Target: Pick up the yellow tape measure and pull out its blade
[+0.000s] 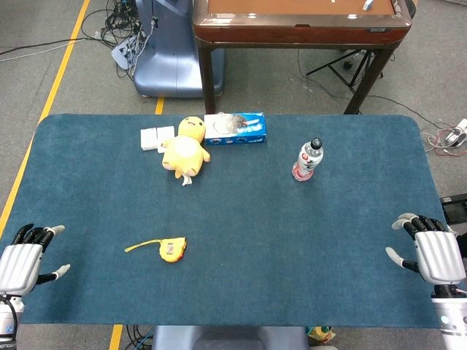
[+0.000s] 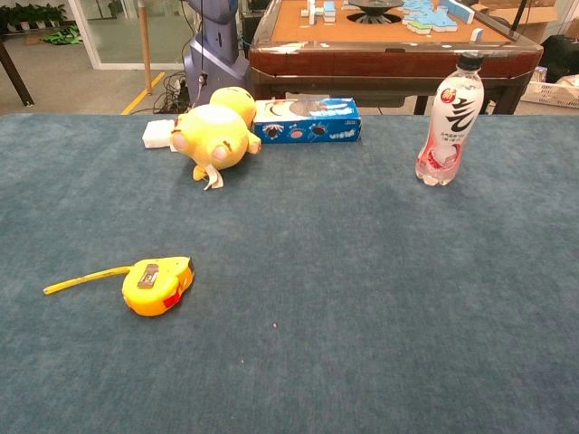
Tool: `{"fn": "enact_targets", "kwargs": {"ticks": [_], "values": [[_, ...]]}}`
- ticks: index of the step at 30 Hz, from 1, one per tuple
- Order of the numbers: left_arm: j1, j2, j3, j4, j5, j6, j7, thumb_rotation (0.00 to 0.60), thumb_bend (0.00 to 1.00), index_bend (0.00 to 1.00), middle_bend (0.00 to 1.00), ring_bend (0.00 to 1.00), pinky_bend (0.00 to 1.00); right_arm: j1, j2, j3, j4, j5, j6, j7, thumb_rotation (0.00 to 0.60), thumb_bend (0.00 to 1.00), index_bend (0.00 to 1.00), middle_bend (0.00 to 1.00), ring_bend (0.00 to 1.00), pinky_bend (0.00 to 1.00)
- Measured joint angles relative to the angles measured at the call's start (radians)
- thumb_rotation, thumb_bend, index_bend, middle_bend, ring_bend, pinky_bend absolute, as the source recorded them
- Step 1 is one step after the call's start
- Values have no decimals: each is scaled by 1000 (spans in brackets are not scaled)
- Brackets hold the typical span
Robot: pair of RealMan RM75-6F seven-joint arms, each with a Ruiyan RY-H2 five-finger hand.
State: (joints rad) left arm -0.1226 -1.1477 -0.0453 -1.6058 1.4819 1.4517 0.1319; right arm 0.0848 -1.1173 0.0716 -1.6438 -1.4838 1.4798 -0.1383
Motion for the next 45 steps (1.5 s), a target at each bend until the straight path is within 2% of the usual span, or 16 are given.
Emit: {"fn": "enact_targets", "kwargs": {"ticks": [7,13,23,32,45], "values": [[-14,1,2,10,17,-12,-10,600,124,237,329,223,102,0,6,1,-6,-10,9,-2,600,254,422,337,299,300],[-56,5,-2,20,40,-61,-51,600,124,217,315,221,101,7,34,27,-24,-29,43,-24,600,254,422,337,299,300],[-201,-29,0,41,94,-250,-198,600,122,157,252,189,92,8,63,51,-67,-28,71,-62,600,254,422,337,299,300],[-318,-99,10,49,78,-438,-102,600,122,80,168,124,70,1,67,48,-70,-14,71,-62,600,254,422,337,299,300],[-394,-264,-1,113,2,-507,-8,600,121,105,166,124,70,-17,71,40,-59,-7,82,-34,600,254,422,337,299,300]]}}
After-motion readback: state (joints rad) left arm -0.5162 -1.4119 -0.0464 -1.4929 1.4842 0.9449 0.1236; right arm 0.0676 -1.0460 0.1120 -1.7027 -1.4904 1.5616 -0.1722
